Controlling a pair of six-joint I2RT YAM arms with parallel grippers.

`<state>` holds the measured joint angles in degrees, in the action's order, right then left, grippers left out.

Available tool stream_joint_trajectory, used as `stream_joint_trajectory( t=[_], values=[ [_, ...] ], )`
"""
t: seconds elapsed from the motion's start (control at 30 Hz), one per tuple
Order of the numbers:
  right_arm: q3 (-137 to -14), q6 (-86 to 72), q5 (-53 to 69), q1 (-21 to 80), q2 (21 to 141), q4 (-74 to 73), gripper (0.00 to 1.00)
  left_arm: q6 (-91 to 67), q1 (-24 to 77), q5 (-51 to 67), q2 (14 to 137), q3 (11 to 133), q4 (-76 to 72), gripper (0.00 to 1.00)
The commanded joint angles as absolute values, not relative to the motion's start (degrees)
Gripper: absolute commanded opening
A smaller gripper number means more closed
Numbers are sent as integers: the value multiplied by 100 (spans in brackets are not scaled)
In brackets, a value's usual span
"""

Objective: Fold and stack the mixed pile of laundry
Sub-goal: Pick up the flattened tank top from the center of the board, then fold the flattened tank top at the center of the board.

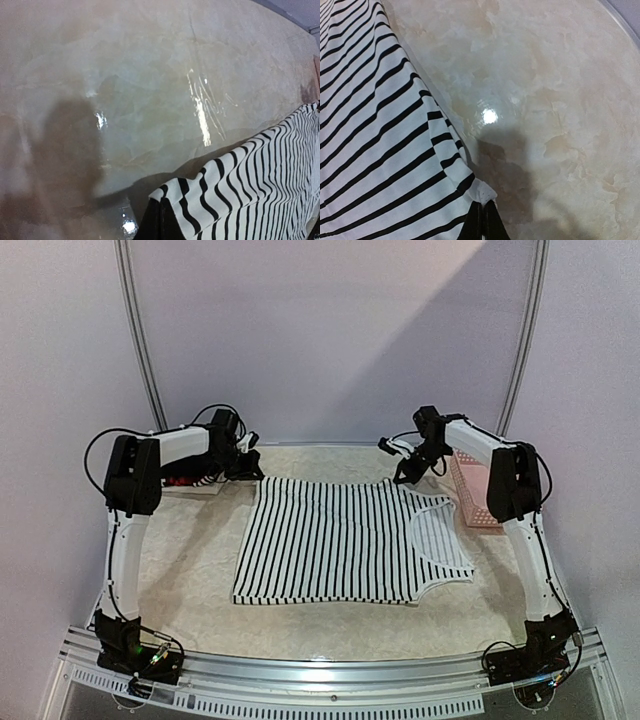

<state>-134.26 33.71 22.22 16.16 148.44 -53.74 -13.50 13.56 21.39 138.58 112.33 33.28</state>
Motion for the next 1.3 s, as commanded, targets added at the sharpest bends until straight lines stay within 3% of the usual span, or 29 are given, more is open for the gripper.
stream_joint_trajectory(
  t=[0.0,0.47,1.27],
  values=[
    [-13361,3272,2310,1809,14452,-5243,0,-1202,1195,2139,13315,11154,3222,0],
    [-12618,3117,2135,1811,13750,-5108,0,-1127,1154,2149,12598,10463,3370,0],
    [-10637,2911,2419,1815,12580,-4813,0,-942,1111,2254,12485,9748,3768,0]
  ],
)
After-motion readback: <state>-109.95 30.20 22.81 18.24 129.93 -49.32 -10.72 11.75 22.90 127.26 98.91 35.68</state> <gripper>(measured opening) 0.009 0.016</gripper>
